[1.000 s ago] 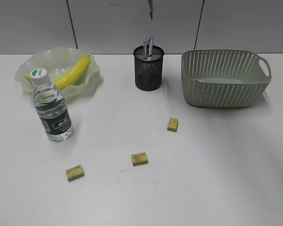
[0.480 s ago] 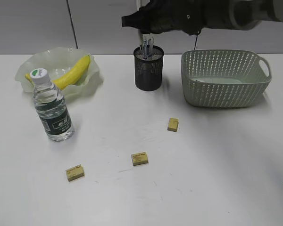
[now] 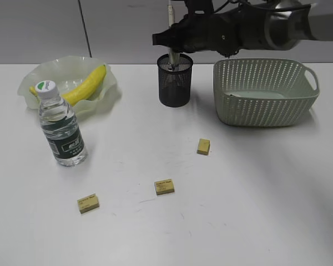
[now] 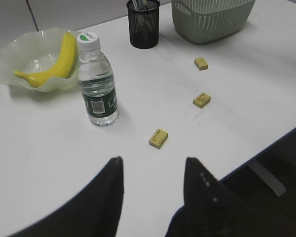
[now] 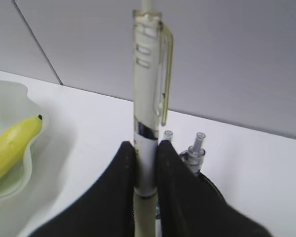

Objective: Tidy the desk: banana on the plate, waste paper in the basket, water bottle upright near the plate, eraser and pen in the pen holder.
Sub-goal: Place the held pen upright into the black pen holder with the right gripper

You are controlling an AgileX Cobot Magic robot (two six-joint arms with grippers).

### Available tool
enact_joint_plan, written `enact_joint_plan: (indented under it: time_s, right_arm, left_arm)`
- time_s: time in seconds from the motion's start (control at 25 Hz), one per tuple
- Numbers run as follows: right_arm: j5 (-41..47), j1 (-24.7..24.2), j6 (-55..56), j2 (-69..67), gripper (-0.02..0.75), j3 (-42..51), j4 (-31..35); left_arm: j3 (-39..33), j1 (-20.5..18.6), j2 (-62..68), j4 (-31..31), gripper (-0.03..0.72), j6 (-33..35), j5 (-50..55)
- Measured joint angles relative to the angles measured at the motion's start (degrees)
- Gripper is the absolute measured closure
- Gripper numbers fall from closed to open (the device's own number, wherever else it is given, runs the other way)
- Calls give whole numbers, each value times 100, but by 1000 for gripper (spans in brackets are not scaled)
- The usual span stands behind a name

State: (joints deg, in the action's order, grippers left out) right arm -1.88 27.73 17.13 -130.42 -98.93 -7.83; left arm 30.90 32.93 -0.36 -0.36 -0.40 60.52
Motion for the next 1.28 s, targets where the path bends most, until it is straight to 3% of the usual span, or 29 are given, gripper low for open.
enact_joint_plan:
  time_s: [0.44,0.52,0.72,0.8,1.12,1.28]
  right_arm:
    - [-107,0,-5,-279,604,0,0]
    - [-107,0,-5,-285,537,0,0]
    - [-102,0,-5,-285,262,0,0]
    - [-41,0,-5,-276,213,0,0]
    - [1612,0,-29,408,184,0,-13]
    - [2706,6,-694,937,184,0,-25]
  left_arm:
    - [0,0,0,0,379,0,0]
    - [0,0,0,0,379,0,0]
    - [0,0,0,0,379,0,0]
    - [0,0,0,0,379,0,0]
    - [0,0,0,0,379,5,0]
    - [0,0,0,0,379,7,0]
